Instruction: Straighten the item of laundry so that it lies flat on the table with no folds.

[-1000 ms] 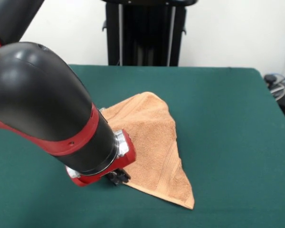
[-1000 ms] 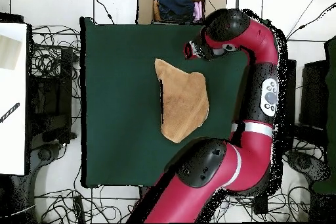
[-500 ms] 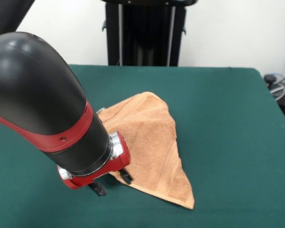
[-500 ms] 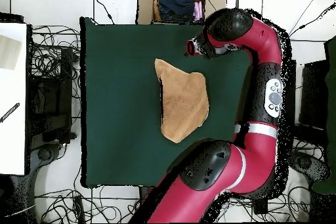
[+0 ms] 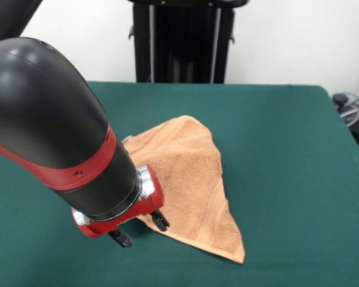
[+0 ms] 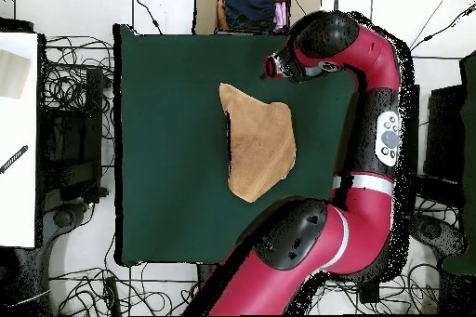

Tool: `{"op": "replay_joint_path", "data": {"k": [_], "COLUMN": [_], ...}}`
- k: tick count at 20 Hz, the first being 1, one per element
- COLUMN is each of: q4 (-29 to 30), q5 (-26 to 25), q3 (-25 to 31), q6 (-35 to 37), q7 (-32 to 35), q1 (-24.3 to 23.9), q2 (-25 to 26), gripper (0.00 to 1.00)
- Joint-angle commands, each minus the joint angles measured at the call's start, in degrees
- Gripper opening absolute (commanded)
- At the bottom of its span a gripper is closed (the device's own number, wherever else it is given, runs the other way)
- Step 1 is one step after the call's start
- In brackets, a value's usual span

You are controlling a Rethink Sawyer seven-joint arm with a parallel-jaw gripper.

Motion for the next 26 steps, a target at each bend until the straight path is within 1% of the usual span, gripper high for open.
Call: {"op": "replay_joint_path", "data": {"k": [1,3,4,6,9,12,15,17,21,26], "q4": [6.5,6.0,4.7,4.2,5.7,4.1,1.5,0.4,0.5,0.9], "q5": [-2.4,-2.4,-2.6,-2.5,-1.1,-0.5,-0.5,-0.7,0.2,0.6], "q3": [0.0,0.0,0.3,0.4,0.6,1.6,3.1,3.5,3.8,4.0], "q6": [-4.4,-3.6,-2.7,-0.3,4.3,8.7,12.1,13.0,14.5,13.5], "q7": [-10.8,-10.6,-10.6,-10.7,-9.9,-10.7,-12.7,-13.2,-12.0,-12.3], "q1": [0.0,0.2,0.5,0.7,0.3,0.2,-0.2,-0.3,-0.8,-1.3], "q2": [0.4,0.6,1.2,1.4,1.8,3.9,7.2,8.8,10.0,10.8], "gripper": [1.00,1.00,1.00,1.00,1.00,1.00,1.00,1.00,1.00,1.00]}}
